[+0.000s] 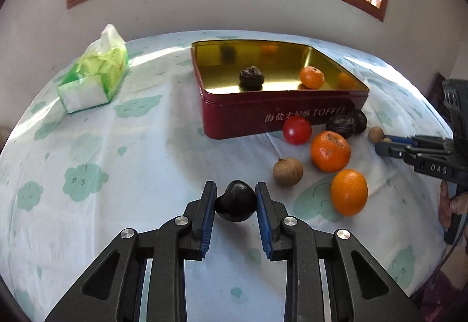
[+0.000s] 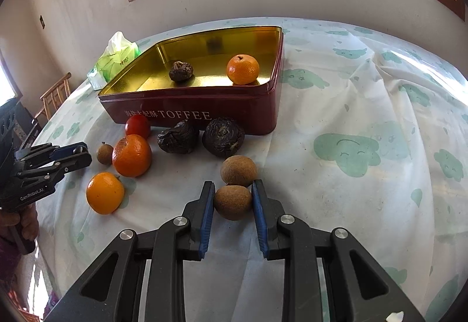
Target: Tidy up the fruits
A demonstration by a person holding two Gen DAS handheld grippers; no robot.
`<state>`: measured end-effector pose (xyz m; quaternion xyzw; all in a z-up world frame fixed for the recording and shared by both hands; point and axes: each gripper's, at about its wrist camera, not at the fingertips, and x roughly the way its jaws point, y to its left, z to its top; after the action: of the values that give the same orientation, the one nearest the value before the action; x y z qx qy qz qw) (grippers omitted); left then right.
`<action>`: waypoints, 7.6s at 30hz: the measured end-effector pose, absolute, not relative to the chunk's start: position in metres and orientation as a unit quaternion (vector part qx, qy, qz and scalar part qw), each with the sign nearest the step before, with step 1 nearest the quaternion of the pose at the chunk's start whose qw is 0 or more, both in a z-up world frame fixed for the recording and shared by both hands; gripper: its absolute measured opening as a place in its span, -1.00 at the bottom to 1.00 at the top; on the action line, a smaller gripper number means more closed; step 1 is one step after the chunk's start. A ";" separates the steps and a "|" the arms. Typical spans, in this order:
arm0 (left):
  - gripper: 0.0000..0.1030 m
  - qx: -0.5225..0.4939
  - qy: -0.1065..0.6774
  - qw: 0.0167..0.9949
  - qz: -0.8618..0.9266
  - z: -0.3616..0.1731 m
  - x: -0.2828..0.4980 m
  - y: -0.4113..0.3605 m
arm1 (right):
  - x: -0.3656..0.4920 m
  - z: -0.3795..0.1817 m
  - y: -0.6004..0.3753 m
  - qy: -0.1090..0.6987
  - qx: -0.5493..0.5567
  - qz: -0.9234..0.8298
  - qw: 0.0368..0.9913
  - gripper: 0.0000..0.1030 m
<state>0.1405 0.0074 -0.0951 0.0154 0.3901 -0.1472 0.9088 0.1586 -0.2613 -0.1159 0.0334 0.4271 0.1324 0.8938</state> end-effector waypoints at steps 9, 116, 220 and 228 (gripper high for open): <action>-0.46 -0.035 0.364 0.930 -0.041 -0.097 0.130 0.005 | 0.159 -0.116 -0.265 0.427 0.043 0.137 0.893 -0.52; -0.45 -0.032 0.359 0.933 0.023 -0.100 0.126 0.006 | 0.158 -0.116 -0.257 0.425 0.029 0.136 0.894 -0.45; -0.45 0.035 0.354 0.933 -0.050 -0.057 0.293 -0.067 | 0.278 -0.061 -0.223 0.360 0.088 0.235 0.899 -0.52; -0.45 0.044 0.356 0.932 -0.052 -0.058 0.299 -0.068 | 0.286 -0.064 -0.219 0.364 0.086 0.235 0.897 -0.52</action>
<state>0.2992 -0.0685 -0.0583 0.0441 0.3564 -0.0516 0.9319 0.2858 -0.2187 -0.0638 0.0858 0.3642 0.2353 0.8970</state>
